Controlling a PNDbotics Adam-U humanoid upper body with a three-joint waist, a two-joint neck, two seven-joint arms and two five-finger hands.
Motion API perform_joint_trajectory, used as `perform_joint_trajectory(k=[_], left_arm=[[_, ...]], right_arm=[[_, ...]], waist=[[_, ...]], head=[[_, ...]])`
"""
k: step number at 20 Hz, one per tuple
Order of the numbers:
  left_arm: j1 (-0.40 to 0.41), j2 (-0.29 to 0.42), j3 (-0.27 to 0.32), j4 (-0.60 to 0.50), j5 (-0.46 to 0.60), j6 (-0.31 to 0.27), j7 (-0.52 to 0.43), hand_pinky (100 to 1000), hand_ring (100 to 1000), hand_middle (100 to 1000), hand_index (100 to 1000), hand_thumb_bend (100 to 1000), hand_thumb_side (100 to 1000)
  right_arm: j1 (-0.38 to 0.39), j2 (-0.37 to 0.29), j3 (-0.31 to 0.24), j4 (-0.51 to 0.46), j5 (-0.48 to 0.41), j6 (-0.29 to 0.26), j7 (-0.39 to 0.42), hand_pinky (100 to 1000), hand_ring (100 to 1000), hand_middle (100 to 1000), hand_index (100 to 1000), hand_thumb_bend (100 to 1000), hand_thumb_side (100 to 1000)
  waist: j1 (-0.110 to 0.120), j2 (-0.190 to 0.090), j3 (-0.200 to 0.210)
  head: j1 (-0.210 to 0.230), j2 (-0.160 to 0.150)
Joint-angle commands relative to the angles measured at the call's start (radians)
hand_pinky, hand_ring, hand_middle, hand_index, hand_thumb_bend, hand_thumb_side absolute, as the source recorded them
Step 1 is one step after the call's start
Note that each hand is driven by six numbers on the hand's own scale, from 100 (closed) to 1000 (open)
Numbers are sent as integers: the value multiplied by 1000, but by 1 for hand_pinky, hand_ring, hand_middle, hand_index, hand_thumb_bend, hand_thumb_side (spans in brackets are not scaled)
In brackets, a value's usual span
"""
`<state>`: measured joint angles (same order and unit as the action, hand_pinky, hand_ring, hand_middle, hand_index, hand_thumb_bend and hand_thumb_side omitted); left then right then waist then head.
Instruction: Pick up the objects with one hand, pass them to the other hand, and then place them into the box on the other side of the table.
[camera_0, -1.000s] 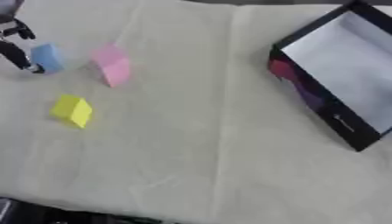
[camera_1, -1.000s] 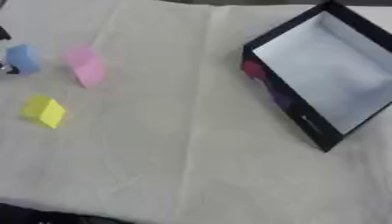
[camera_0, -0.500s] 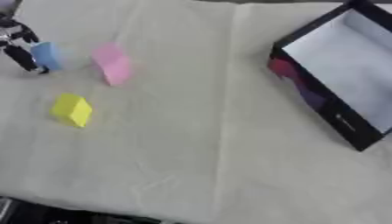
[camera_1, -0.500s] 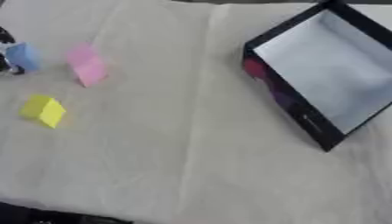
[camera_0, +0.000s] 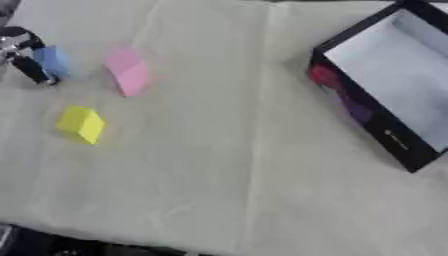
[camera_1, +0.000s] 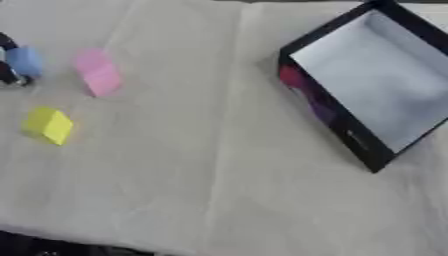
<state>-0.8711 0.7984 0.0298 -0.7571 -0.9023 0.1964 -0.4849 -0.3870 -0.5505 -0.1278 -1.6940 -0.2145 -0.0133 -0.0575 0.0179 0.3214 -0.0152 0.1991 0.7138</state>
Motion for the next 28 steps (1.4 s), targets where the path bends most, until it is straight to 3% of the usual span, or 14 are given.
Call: perform_joint_trajectory(k=[1,7,16,28], left_arm=[[-19,29,5,-9,4,-2,-21,873,894,770,719,343,100],[-27,37,0,-38,6,-8,-49,852,819,725,610,224,100],[-15,71,-16,-148,55,-19,-46,825,779,690,565,145,100],[107,117,-59,-544,361,5,13,803,700,658,556,100,100]], right_arm=[[-6,-20,-7,-5,4,-2,1,883,810,918,911,100,611],[-4,-23,-9,-5,3,-3,0,883,810,918,911,100,606],[0,-28,-10,-3,0,-6,-1,883,810,918,911,100,602],[-55,-50,10,-19,-23,-14,12,883,816,919,912,100,580]], waist=[[-9,-8,0],[-9,-13,3],[-10,-24,12],[-15,-41,17]], head=[[5,-2],[4,2],[-9,-3],[-31,-2]])
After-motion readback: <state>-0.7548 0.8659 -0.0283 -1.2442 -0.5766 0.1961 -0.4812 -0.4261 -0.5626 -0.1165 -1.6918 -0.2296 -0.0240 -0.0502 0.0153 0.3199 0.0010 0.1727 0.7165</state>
